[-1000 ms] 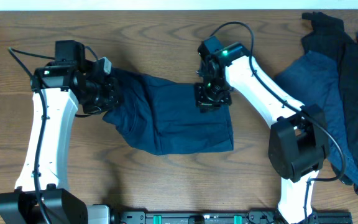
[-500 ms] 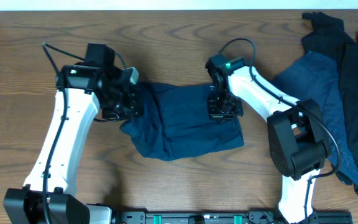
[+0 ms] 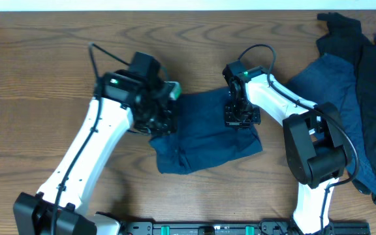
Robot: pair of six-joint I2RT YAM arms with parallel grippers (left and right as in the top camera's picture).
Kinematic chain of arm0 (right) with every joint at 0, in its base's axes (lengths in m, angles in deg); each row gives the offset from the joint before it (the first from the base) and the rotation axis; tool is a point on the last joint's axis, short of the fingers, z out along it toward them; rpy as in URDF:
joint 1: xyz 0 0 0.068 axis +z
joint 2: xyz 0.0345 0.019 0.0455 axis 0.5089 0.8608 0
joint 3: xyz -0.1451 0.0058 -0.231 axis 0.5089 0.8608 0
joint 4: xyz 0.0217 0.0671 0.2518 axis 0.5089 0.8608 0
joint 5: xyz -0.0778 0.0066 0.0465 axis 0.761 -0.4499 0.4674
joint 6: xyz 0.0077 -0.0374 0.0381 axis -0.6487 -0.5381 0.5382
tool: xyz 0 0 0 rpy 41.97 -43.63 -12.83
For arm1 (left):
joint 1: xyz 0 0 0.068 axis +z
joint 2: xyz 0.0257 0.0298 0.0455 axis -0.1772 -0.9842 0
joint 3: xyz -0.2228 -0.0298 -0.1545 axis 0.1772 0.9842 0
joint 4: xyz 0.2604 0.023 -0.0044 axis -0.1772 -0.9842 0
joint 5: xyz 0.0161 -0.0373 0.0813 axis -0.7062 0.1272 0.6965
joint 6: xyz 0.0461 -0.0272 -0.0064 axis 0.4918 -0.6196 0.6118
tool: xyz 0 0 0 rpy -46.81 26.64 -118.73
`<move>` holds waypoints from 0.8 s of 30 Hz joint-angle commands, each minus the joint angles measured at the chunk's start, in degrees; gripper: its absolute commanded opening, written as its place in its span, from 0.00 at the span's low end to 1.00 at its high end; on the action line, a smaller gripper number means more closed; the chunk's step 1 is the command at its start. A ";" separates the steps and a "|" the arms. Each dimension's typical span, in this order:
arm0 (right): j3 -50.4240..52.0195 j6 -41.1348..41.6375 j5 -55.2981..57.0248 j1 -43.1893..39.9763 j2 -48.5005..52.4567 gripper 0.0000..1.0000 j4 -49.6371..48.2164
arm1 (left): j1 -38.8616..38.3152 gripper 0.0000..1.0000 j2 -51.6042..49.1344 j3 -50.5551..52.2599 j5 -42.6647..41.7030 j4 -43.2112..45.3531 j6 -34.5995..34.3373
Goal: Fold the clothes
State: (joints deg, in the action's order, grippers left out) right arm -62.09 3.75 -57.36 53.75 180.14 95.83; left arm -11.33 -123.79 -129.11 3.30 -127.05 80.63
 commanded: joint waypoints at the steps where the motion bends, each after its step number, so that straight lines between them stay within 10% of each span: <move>1: 1.55 0.70 2.49 -0.22 1.05 0.01 -0.83 | -3.72 0.06 1.16 -1.33 -1.81 1.99 0.46; 24: 1.55 1.14 2.47 0.85 1.05 0.01 0.20 | -16.09 0.06 -3.10 1.22 2.10 18.43 -7.67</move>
State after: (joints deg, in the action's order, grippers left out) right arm -62.09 3.96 -57.10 53.86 180.12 96.04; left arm -26.70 -125.32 -128.70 4.96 -108.95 73.23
